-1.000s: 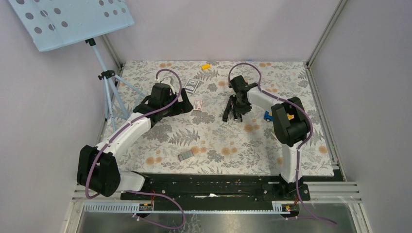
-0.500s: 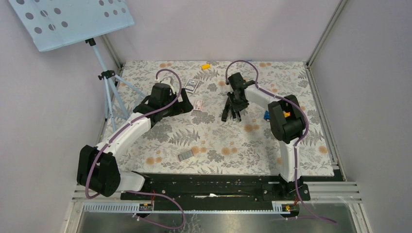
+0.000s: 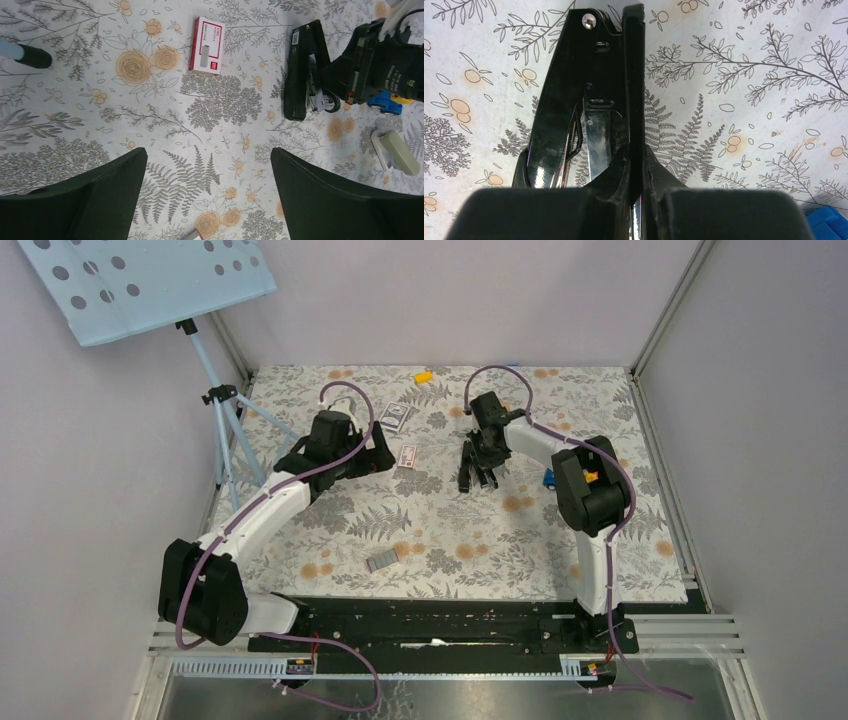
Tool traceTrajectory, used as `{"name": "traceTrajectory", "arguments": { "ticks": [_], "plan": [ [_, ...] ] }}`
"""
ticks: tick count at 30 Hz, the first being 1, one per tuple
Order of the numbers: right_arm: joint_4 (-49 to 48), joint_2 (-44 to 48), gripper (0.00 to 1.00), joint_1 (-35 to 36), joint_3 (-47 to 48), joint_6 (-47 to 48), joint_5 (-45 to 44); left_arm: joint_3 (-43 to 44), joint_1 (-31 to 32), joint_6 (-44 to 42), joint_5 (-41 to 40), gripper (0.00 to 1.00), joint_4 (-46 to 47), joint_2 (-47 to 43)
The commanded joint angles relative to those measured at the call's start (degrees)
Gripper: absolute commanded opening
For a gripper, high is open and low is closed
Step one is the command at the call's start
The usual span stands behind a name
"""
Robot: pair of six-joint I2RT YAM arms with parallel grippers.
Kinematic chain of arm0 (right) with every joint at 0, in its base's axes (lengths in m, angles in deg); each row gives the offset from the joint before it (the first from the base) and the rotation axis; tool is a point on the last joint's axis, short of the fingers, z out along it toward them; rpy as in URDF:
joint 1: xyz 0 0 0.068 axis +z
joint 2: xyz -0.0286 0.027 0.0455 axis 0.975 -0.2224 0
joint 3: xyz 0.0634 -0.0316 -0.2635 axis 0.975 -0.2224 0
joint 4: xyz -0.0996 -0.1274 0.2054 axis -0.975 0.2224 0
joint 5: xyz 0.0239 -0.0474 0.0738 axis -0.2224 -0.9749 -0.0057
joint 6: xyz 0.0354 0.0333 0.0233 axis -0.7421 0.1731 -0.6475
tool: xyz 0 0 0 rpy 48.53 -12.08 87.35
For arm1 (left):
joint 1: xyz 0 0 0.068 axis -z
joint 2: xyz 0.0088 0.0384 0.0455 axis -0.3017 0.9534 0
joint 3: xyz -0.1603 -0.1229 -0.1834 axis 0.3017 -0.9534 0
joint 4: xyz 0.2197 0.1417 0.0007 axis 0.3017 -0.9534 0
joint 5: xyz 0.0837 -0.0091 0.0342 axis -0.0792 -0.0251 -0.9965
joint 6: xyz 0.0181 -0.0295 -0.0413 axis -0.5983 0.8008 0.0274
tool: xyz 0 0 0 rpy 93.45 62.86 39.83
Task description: Unload the staples from the stapler
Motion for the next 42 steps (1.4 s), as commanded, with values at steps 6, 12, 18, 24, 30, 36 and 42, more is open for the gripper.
{"name": "traceTrajectory", "arguments": {
  "ticks": [6, 12, 18, 24, 30, 36, 42],
  "plan": [
    [-1.8, 2.1, 0.01, -0.9, -4.3, -2.8, 2.0, 3.7, -6.4, -0.6, -0.5, 0.99, 0.5, -2.9],
    [-1.9, 2.1, 0.00, -1.2, -4.1, -4.1, 3.6, -2.1, -11.8, 1.0, 5.3, 0.99, 6.7, -7.2],
    [-8.5, 10.2, 0.00, -1.1, -11.2, -10.1, 1.7, -4.3, -13.2, 3.1, 10.8, 0.99, 12.1, -7.5],
    [-6.7, 14.0, 0.00, -1.1, -12.7, -17.2, 0.2, -3.5, -10.7, 4.4, 19.0, 0.99, 13.9, -2.8],
    [-13.7, 22.0, 0.00, -1.2, -20.8, -19.9, -4.2, -5.7, 1.3, 3.7, 13.3, 0.99, 18.1, -2.0],
    [-16.3, 26.4, 0.00, -1.2, -22.5, -17.3, 2.8, -5.1, 3.6, 6.2, 15.0, 0.99, 24.0, 0.7],
    [-19.0, 28.6, 0.00, -1.2, -24.3, -19.1, 13.0, -3.0, 5.1, 6.7, 17.4, 0.99, 26.1, 4.0]
  ]
}}
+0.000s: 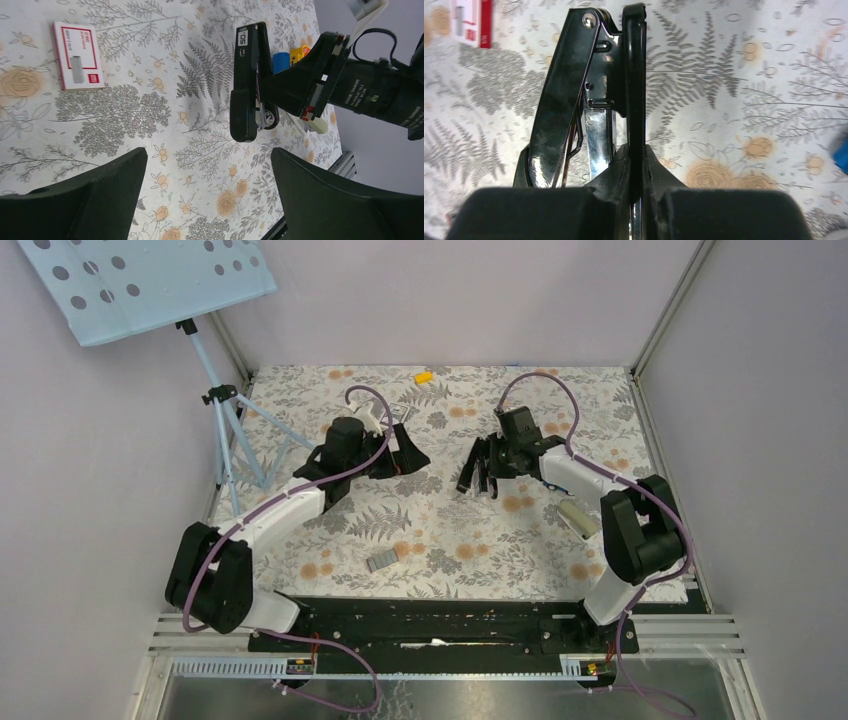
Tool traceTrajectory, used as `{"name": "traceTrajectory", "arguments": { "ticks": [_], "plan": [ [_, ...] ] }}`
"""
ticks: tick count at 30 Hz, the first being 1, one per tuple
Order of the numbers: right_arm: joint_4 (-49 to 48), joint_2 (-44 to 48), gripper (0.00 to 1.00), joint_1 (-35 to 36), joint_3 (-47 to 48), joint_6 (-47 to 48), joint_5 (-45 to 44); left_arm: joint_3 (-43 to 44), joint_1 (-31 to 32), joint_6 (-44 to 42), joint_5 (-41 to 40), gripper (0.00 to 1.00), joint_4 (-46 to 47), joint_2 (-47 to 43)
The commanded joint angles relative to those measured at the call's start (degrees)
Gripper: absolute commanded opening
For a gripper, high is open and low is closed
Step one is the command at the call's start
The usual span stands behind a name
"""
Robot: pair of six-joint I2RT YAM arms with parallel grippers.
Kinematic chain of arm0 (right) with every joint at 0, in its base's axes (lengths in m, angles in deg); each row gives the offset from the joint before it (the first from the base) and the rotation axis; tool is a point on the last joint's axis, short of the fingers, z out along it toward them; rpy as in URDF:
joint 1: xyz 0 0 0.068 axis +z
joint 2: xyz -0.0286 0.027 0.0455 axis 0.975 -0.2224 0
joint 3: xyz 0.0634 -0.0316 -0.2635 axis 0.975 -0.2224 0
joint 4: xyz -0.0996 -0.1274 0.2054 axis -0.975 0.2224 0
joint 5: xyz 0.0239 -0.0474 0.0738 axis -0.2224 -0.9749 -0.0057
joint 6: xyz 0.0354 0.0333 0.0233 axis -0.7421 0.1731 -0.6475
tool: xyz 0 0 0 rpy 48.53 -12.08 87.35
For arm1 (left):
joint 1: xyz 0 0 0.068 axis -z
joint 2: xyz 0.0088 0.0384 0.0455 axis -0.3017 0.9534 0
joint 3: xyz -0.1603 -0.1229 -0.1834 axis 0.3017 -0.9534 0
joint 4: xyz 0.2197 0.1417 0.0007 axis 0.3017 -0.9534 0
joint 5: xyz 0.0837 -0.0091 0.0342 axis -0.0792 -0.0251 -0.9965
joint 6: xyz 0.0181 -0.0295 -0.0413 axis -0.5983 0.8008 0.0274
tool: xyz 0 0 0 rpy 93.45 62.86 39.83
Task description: Unload the staples from the stapler
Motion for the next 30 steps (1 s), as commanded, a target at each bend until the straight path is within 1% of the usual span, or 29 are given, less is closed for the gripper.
{"name": "traceTrajectory", "arguments": {
  "ticks": [1, 5, 10, 18, 26, 30],
  "plan": [
    [-7.5, 5.0, 0.00, -0.1, -1.0, -2.4, 10.3, 2.5, 1.4, 1.3, 3.0, 0.99, 6.1, 1.7],
    [-12.9, 7.1, 0.00, 0.1, -4.4, -5.1, 15.2, 2.7, 3.1, 2.2, 5.7, 0.96, 8.3, 3.3],
    [-16.4, 8.2, 0.00, 0.9, -5.7, -6.1, 15.8, 3.8, 6.1, 1.9, 7.0, 0.90, 8.8, 5.7],
    [-18.8, 7.9, 0.00, 2.0, -5.3, -7.7, 17.5, 5.6, 8.6, 2.5, 9.9, 0.75, 9.4, 10.6],
    [-21.1, 7.7, 0.00, 2.3, -5.8, -7.6, 19.3, 6.3, 9.0, 2.3, 11.5, 0.55, 10.0, 12.0],
    [-21.8, 7.2, 0.00, 2.3, -5.9, -6.7, 19.7, 6.4, 9.0, 1.5, 11.9, 0.37, 9.3, 12.0]
  ]
}}
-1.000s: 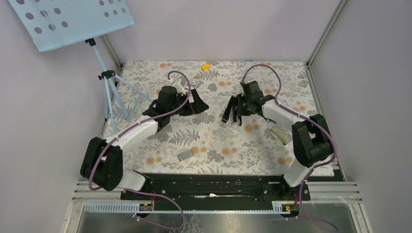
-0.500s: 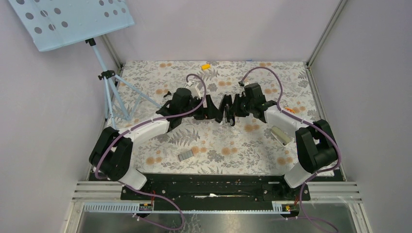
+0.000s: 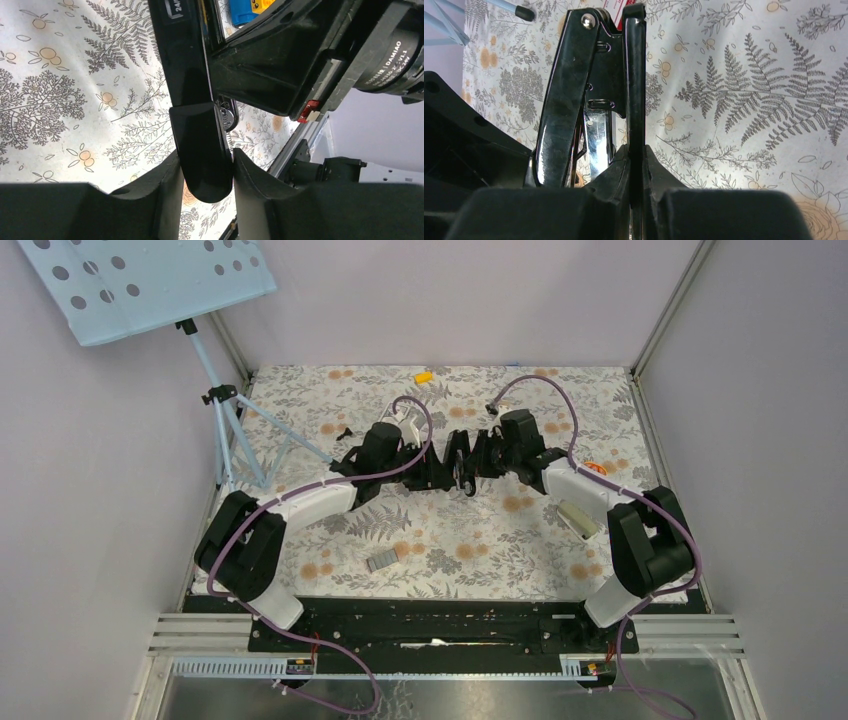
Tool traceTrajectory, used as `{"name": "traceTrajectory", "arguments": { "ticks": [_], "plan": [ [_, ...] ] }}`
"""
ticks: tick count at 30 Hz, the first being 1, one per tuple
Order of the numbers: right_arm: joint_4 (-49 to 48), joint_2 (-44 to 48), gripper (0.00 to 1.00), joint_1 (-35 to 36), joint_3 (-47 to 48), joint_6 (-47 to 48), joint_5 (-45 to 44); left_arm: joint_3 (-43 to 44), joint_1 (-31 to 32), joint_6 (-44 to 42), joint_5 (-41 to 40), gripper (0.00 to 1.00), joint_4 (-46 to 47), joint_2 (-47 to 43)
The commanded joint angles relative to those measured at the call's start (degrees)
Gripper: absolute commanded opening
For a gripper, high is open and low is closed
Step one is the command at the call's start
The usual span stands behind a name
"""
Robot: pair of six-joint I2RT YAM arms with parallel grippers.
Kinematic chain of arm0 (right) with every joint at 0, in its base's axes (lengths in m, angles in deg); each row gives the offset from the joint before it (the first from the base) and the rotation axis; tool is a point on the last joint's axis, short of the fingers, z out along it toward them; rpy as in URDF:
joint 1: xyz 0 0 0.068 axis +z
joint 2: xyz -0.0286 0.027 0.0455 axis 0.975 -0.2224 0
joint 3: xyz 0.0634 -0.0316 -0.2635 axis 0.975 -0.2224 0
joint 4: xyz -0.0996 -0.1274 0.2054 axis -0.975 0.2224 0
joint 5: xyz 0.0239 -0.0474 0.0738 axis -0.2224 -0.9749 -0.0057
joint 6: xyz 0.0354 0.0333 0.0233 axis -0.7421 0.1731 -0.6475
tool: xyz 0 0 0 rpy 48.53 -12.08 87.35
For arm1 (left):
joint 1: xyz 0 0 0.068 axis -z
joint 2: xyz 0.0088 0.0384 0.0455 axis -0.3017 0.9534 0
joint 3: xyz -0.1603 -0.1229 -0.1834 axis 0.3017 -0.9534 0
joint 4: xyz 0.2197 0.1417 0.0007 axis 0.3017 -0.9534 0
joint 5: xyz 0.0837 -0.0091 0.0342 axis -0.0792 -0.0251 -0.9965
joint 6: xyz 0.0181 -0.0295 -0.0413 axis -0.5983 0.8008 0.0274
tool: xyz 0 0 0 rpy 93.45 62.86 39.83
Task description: Unload the staples from the stapler
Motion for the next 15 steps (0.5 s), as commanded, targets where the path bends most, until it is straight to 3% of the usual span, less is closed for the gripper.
{"name": "traceTrajectory", "arguments": {
  "ticks": [1, 4, 11, 15],
  "plan": [
    [-6.0, 2.4, 0.00, 0.6, 0.6, 0.5, 2.0, 2.9, 0.3, -1.5, 2.2, 0.32, 3.1, -0.2],
    [-6.8, 2.2, 0.00, 0.5, 0.2, 1.9, -0.4, 3.8, 0.3, -3.4, 0.7, 0.18, 0.1, -0.5],
    [-16.3, 2.8, 0.00, 0.6, -3.5, 9.7, -3.8, 7.1, 0.2, -11.6, -5.8, 0.01, -8.9, -2.4],
    [-24.5, 2.1, 0.00, 0.6, -6.1, 17.6, -3.9, 8.0, 0.2, -16.9, -9.7, 0.00, -13.2, -3.9]
  ]
}}
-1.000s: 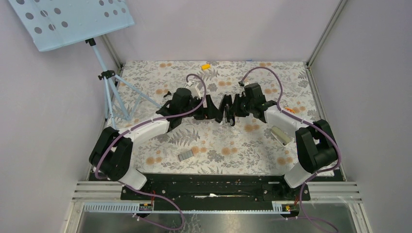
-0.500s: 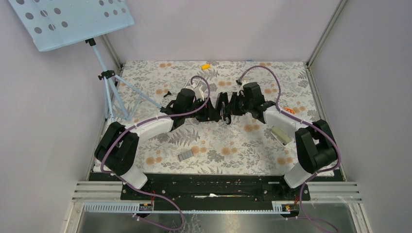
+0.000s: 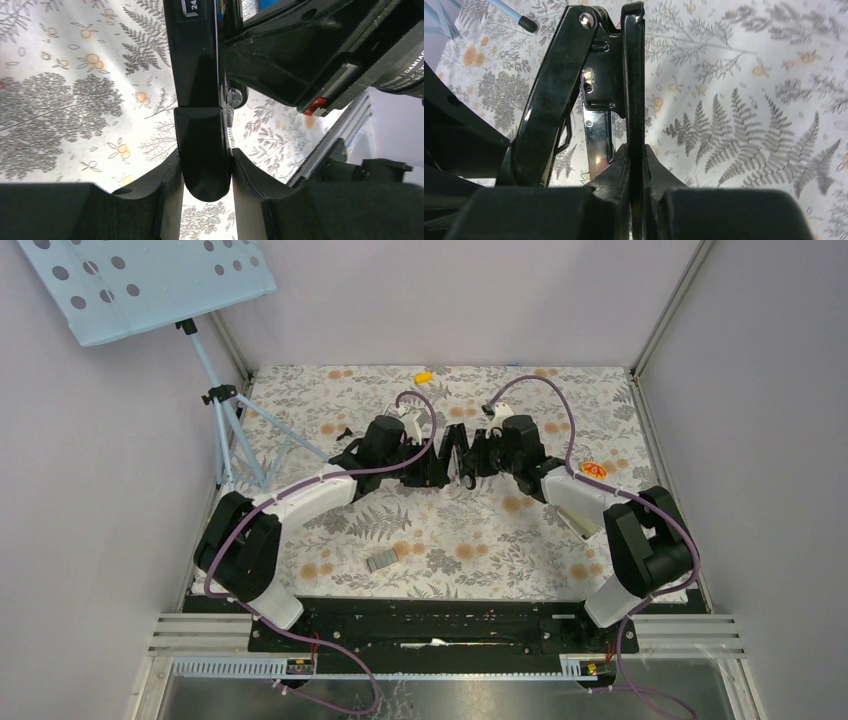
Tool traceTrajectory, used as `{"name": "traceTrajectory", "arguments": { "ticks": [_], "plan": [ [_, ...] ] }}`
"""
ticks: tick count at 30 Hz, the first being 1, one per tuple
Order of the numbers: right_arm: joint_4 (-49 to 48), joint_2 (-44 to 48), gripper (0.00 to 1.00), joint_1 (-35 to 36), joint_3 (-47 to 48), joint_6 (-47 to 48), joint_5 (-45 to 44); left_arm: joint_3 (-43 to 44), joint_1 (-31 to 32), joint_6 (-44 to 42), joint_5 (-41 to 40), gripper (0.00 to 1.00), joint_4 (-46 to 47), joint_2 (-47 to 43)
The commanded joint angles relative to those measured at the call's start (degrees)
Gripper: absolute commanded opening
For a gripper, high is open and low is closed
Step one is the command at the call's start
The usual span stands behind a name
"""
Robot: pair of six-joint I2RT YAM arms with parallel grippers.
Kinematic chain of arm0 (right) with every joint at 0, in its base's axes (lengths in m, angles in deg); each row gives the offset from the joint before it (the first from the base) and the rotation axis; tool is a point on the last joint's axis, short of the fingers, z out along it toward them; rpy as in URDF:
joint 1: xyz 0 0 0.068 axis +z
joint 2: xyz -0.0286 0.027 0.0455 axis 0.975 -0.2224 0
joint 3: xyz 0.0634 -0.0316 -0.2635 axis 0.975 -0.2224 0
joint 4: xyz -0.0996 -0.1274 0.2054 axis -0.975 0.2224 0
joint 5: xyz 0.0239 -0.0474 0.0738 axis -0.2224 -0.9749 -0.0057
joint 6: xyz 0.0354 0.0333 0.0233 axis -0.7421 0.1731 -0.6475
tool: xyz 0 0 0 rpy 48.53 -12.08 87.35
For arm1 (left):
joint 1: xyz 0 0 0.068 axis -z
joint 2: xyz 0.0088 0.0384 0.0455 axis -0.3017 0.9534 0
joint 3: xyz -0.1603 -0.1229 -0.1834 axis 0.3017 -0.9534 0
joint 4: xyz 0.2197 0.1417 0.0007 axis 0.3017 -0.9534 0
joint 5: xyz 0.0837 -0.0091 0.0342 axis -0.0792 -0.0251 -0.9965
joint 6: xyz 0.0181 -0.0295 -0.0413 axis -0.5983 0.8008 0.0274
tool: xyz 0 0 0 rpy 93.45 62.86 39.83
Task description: Unload the staples from the stapler
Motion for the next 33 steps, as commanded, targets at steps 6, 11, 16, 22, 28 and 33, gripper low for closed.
{"name": "traceTrajectory", "arguments": {
  "ticks": [6, 11, 16, 22, 28, 33],
  "plan": [
    [-19.9, -0.4, 0.00, 0.5, -3.0, 24.5, 0.8, 3.3, 0.3, -18.4, -5.9, 0.00, -8.0, -6.8],
    [-20.6, -3.2, 0.00, 0.5, -1.8, 39.1, 4.7, 3.5, 0.3, -22.5, -9.9, 0.00, -13.4, -8.7],
    [-21.2, -6.0, 0.00, 0.6, 0.1, 48.5, 8.3, 3.3, 0.3, -24.7, -13.3, 0.00, -16.4, -10.8],
    [-22.6, -8.2, 0.00, 0.6, 1.2, 57.0, 11.5, 2.9, 0.2, -26.1, -16.7, 0.00, -19.4, -13.0],
    [-19.4, -8.8, 0.00, 0.8, 0.9, 68.4, 15.0, 2.5, 0.2, -27.4, -18.6, 0.00, -21.3, -14.3],
    [-10.5, -7.1, 0.00, 2.3, 1.9, 79.7, 14.4, 2.0, 0.2, -27.8, -18.9, 0.00, -22.2, -14.6]
  ]
}}
